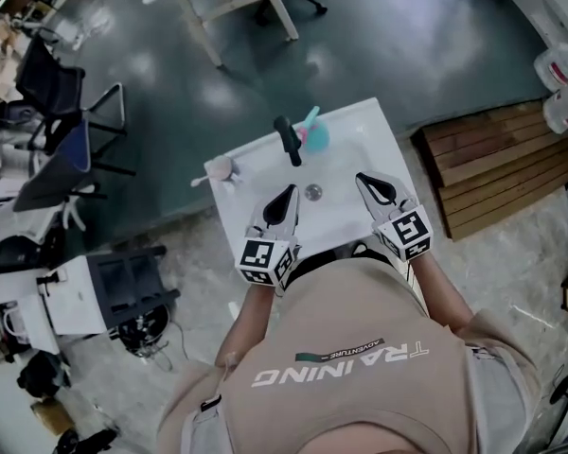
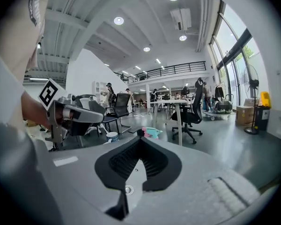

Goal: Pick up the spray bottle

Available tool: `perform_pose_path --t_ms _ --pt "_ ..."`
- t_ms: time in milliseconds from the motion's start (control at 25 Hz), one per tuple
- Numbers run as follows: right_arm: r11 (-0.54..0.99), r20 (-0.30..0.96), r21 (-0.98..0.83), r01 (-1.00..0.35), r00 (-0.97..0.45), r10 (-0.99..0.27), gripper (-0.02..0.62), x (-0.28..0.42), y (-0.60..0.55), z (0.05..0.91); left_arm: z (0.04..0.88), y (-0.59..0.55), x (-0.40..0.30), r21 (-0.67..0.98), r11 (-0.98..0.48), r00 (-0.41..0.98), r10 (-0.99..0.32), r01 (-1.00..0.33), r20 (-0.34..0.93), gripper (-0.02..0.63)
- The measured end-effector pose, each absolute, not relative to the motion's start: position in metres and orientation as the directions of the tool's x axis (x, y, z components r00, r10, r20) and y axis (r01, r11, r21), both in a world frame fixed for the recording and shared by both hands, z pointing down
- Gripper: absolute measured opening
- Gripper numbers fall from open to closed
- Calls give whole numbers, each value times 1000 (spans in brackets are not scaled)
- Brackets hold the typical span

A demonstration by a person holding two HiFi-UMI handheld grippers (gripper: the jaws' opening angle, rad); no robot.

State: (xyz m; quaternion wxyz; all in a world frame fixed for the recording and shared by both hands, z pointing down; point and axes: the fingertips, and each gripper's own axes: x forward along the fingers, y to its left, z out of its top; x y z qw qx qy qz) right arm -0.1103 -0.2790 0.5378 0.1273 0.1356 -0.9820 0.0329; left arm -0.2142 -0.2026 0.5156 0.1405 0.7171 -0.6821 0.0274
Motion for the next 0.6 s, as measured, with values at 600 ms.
perform_pose_path --t_ms 600 --pt "942 282 22 -336 -902 -328 3 -154 -288 526 535 -207 -253 266 -79 143 -963 -961 230 14"
